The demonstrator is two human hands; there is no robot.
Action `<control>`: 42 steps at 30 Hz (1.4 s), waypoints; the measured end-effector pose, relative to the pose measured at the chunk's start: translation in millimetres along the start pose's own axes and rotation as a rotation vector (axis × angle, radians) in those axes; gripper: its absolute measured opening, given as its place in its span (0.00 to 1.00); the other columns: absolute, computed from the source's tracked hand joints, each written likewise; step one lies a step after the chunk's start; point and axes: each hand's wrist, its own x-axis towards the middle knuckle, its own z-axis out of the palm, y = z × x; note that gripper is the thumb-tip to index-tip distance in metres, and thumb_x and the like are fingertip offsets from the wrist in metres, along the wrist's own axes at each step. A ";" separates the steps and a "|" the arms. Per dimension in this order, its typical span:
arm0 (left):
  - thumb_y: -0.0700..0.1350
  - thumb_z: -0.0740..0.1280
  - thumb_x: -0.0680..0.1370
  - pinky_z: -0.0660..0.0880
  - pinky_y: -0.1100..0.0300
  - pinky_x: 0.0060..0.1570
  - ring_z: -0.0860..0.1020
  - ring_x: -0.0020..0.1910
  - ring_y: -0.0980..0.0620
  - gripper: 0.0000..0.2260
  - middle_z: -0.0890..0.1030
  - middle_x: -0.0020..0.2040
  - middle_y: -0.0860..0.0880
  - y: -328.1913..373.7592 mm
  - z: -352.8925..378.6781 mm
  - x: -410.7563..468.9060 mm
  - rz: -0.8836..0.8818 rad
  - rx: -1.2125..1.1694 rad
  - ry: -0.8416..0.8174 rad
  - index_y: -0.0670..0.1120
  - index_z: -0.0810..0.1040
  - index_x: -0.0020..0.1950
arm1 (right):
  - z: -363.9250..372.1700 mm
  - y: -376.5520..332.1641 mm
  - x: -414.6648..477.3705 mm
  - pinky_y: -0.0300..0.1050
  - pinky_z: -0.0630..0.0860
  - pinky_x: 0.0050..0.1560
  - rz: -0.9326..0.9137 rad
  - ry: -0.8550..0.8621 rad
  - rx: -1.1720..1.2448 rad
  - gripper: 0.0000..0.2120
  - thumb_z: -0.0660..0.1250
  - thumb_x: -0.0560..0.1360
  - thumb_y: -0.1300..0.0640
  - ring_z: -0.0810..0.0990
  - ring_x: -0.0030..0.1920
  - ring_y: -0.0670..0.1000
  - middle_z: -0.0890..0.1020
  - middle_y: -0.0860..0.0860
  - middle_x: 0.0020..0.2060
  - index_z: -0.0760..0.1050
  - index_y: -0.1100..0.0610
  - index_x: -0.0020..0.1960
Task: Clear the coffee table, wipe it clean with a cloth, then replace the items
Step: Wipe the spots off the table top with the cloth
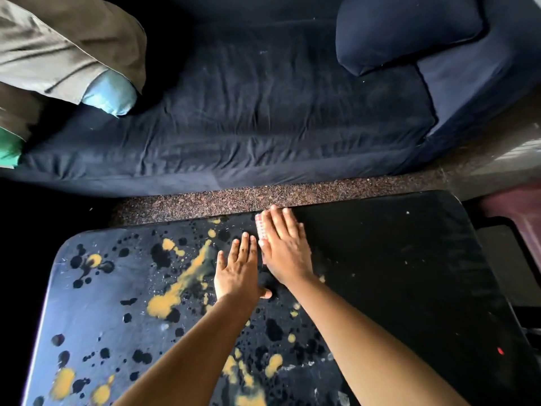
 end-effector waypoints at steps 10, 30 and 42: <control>0.64 0.68 0.71 0.37 0.50 0.73 0.35 0.76 0.50 0.54 0.32 0.76 0.49 -1.4 -2.4 -1.7 0.008 -0.027 -0.013 0.44 0.30 0.75 | -3.4 29.3 3.4 0.59 0.51 0.72 0.362 0.072 0.030 0.31 0.54 0.79 0.47 0.46 0.77 0.57 0.47 0.50 0.77 0.47 0.51 0.78; 0.60 0.65 0.75 0.33 0.50 0.71 0.33 0.75 0.48 0.50 0.29 0.74 0.45 8.0 3.1 -8.3 -0.090 -0.015 -0.071 0.41 0.27 0.72 | -18.0 42.4 8.1 0.59 0.46 0.74 0.037 -0.079 -0.018 0.31 0.53 0.79 0.47 0.39 0.76 0.49 0.42 0.42 0.77 0.42 0.44 0.77; 0.63 0.63 0.75 0.35 0.49 0.72 0.34 0.75 0.48 0.51 0.30 0.75 0.44 6.8 2.2 -8.4 -0.076 0.019 -0.076 0.40 0.27 0.73 | -17.8 37.2 -11.7 0.58 0.58 0.72 -0.133 -0.009 -0.097 0.31 0.58 0.76 0.44 0.52 0.76 0.51 0.56 0.44 0.76 0.54 0.47 0.76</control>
